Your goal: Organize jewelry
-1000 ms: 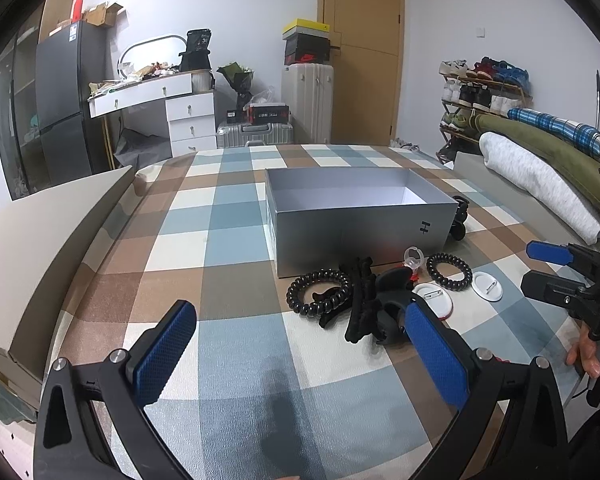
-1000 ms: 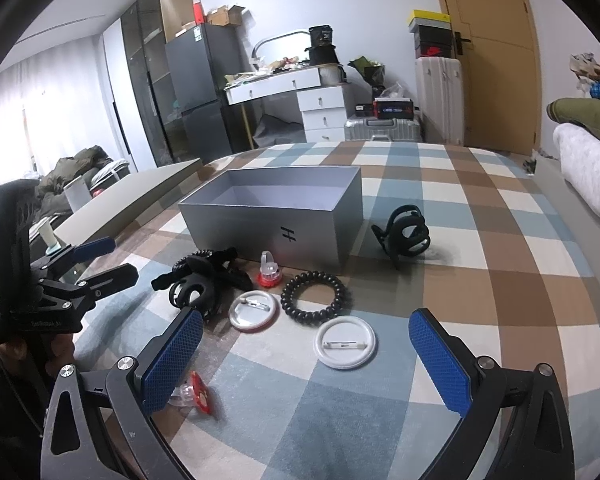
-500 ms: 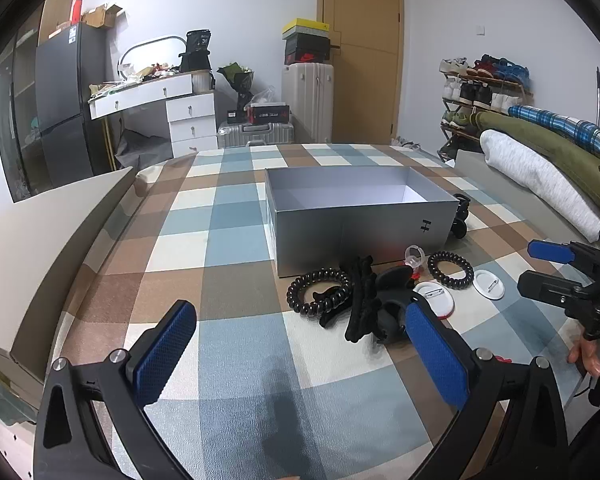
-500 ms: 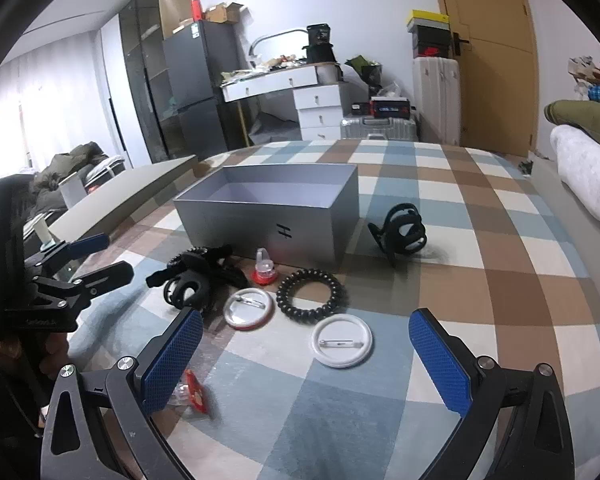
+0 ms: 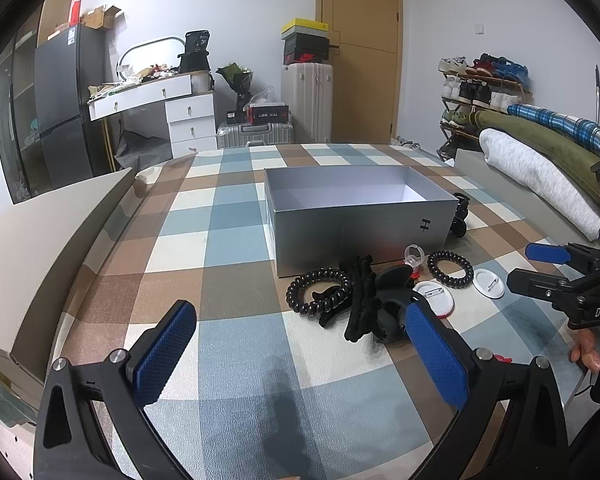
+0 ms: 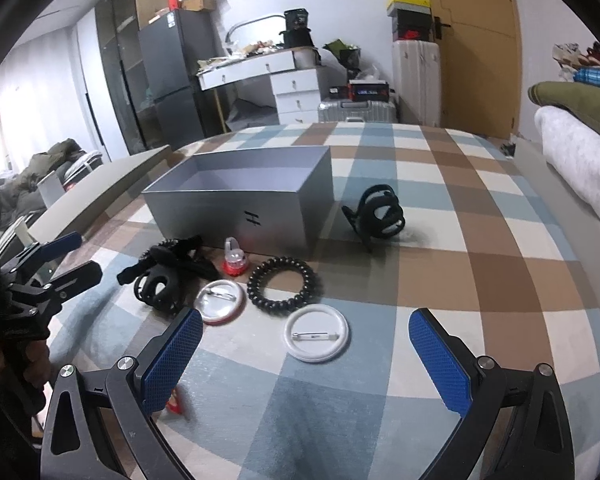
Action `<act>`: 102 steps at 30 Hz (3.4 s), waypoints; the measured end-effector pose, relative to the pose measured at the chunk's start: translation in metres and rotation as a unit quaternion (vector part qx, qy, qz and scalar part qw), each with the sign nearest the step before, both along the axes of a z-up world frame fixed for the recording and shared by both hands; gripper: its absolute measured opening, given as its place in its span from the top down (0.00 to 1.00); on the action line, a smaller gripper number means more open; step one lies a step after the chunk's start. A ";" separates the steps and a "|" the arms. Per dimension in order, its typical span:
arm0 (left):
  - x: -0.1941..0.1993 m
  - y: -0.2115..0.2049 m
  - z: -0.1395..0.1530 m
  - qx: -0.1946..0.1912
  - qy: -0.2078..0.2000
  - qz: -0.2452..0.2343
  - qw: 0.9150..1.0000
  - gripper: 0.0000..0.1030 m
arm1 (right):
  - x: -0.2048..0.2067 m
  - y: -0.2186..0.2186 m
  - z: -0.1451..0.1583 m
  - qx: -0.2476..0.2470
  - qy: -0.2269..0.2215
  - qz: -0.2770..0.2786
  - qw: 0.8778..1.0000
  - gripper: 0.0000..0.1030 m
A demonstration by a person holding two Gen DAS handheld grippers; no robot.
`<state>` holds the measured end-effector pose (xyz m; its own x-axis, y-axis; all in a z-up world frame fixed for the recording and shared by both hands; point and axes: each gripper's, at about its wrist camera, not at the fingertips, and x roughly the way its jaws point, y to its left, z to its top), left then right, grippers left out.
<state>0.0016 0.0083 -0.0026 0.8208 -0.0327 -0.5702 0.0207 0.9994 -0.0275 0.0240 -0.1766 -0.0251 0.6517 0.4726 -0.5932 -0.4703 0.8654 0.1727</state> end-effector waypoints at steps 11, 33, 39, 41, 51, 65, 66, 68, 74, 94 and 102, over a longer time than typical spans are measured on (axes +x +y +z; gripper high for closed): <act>0.000 0.000 0.000 -0.002 0.000 0.002 1.000 0.01 | 0.030 -0.006 0.001 -0.031 0.040 -0.052 0.997 0.00; 0.002 0.003 0.000 0.001 0.004 0.010 1.000 0.01 | 0.117 0.022 -0.006 -0.094 0.087 -0.043 0.991 0.78; 0.002 0.002 0.000 0.005 0.005 0.009 1.000 0.01 | 0.087 0.009 -0.001 -0.067 0.065 -0.025 0.995 0.96; 0.003 0.001 0.000 0.006 0.005 0.009 1.000 0.01 | 0.074 0.006 0.002 -0.060 0.054 -0.018 0.997 0.96; 0.002 -0.005 0.000 0.019 0.004 0.004 1.000 0.01 | 0.012 -0.002 0.010 0.005 0.015 0.000 1.000 0.96; 0.012 -0.015 -0.005 0.022 0.048 -0.014 0.999 0.01 | -0.007 0.001 0.012 0.045 -0.007 0.014 0.999 0.96; 0.012 -0.013 -0.005 0.012 0.050 -0.015 0.999 0.02 | -0.007 0.002 0.012 0.046 -0.006 0.016 0.999 0.96; 0.010 -0.013 -0.003 -0.001 0.044 -0.025 0.999 0.02 | -0.009 0.004 0.012 0.044 -0.008 0.019 0.999 0.96; 0.016 -0.022 -0.007 0.012 0.062 -0.040 0.997 0.32 | -0.013 0.006 0.011 0.044 -0.007 0.030 0.999 0.96; 0.010 -0.017 -0.003 -0.037 0.054 -0.080 0.995 0.95 | -0.014 0.008 0.011 0.043 -0.006 0.034 0.998 0.96; 0.002 -0.012 0.014 -0.051 0.029 -0.080 0.995 0.96 | -0.014 0.006 0.012 0.046 -0.008 0.033 0.998 0.96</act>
<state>0.0034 -0.0037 0.0117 0.7663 -0.2210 -0.6033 0.1757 0.9753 -0.1341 0.0100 -0.1702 -0.0136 0.6257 0.5675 -0.5352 -0.5296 0.8128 0.2427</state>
